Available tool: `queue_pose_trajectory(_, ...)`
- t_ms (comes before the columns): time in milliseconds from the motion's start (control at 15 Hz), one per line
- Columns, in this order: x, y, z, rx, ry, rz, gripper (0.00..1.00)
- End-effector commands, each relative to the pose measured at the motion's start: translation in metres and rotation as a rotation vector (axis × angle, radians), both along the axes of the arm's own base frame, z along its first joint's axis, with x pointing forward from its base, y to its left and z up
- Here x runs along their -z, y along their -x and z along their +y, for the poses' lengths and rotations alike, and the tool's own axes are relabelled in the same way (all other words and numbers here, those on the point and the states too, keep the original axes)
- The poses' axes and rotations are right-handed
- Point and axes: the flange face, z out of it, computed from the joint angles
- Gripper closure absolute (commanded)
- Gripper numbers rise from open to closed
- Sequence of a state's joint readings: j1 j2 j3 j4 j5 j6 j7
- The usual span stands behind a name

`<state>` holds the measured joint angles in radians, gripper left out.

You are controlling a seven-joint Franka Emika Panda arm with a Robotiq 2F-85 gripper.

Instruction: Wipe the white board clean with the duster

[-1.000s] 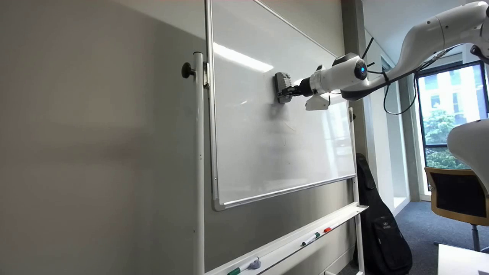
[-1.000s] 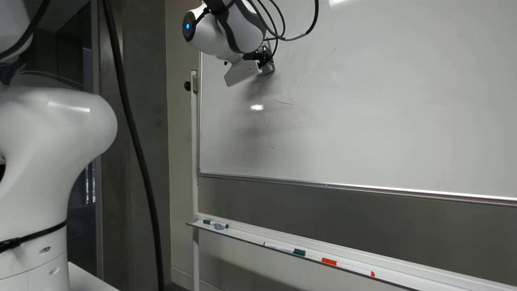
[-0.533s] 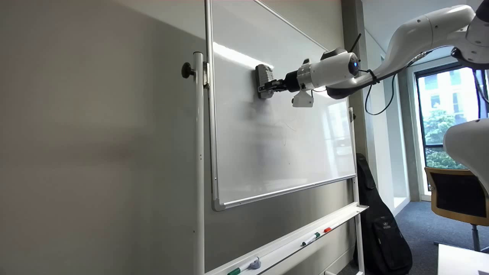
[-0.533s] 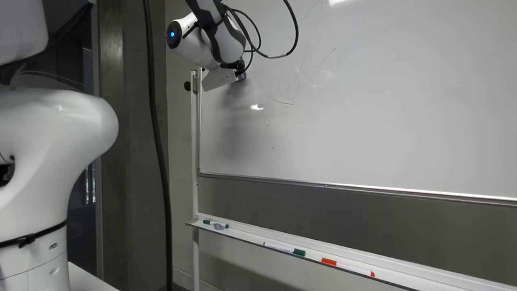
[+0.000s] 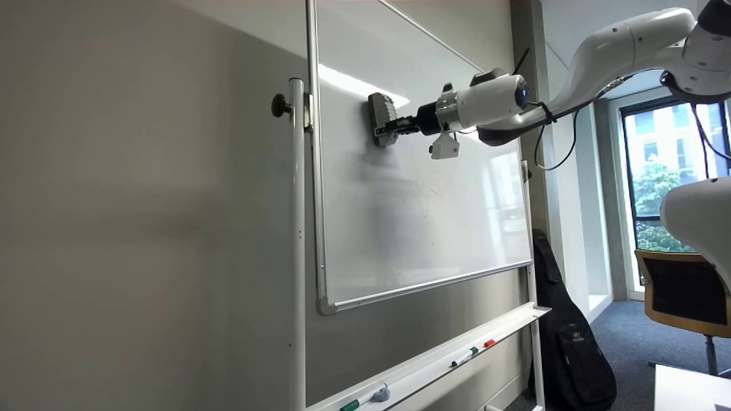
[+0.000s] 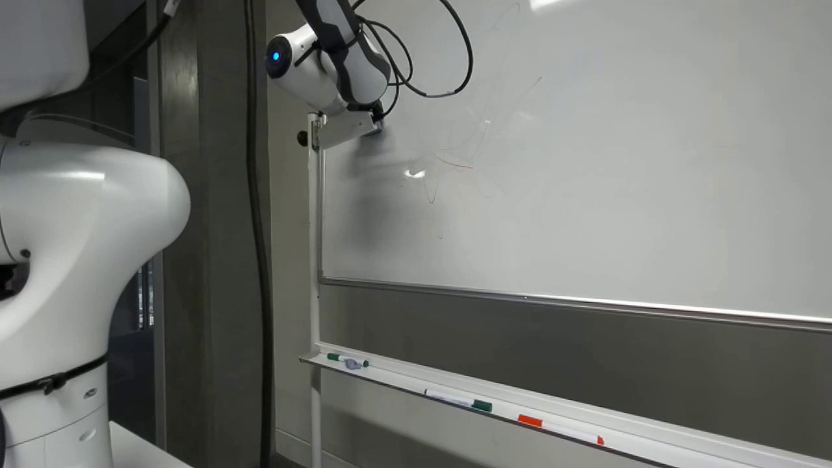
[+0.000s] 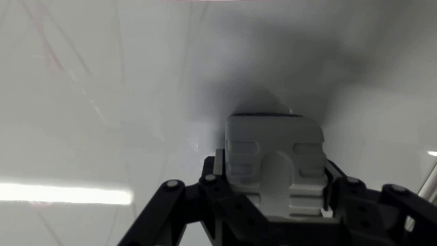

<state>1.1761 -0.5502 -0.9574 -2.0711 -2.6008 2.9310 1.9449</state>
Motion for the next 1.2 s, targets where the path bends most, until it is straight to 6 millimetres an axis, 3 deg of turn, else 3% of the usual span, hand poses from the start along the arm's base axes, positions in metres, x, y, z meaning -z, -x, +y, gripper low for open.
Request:
queue_pose_trajectory(0, -0.035, -0.019, -0.046, 0.090, 0.062, -0.041, 0.62)
queue_pose_trajectory(667, -0.067, 0.001, -0.185, 0.293, 0.065, -0.023, 0.62)
queue_pose_trajectory(1133, -0.098, 0.044, -0.314, 0.622, -0.003, -0.034, 0.62)
